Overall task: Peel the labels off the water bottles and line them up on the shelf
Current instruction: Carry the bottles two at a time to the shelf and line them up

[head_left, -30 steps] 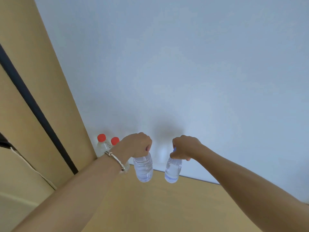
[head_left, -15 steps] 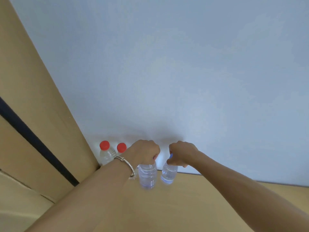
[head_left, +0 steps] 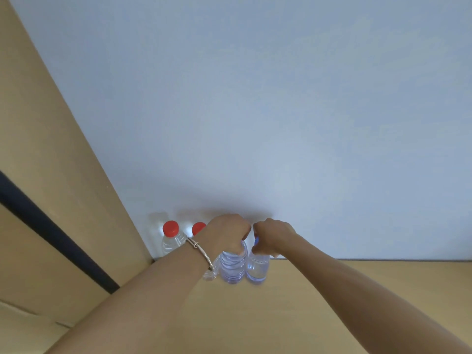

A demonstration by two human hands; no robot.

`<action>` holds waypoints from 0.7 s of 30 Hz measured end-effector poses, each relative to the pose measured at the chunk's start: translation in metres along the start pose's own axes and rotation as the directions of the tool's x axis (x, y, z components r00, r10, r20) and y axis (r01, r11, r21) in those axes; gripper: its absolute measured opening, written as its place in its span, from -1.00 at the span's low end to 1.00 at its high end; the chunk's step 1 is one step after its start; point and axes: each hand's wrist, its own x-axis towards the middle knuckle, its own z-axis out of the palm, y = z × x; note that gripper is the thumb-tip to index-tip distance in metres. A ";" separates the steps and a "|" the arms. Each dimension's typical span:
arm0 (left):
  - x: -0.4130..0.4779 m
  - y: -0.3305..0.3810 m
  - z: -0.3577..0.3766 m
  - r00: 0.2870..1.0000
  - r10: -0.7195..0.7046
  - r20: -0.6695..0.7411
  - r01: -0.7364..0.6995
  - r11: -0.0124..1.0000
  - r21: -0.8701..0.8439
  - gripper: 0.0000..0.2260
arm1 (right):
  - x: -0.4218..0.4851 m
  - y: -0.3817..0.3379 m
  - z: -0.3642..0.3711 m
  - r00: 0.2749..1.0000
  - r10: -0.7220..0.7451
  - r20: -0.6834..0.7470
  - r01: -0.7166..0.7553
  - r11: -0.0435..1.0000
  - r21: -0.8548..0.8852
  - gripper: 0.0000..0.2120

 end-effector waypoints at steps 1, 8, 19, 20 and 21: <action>-0.001 -0.001 0.000 1.000 0.000 0.002 0.000 1.000 0.008 -0.74 | 0.000 0.000 0.000 1.000 0.007 0.007 -0.007 1.000 0.003 -0.74; -0.007 0.003 -0.001 0.999 -0.011 -0.041 0.012 0.999 0.032 -0.76 | 0.000 -0.002 0.004 0.999 -0.045 -0.026 0.043 0.995 -0.093 -0.67; -0.012 0.011 -0.005 0.995 -0.087 -0.042 0.089 0.995 0.041 -0.91 | 0.001 -0.002 0.006 0.995 -0.085 -0.052 0.079 0.992 -0.102 -0.70; -0.010 0.010 -0.004 0.995 -0.090 -0.048 0.092 0.995 0.041 -0.89 | 0.002 -0.003 0.006 0.995 -0.086 -0.052 0.080 0.991 -0.106 -0.70; -0.009 0.010 -0.003 0.994 -0.094 -0.047 0.096 0.994 0.041 -0.84 | 0.002 -0.004 0.007 0.995 -0.087 -0.049 0.081 0.991 -0.109 -0.70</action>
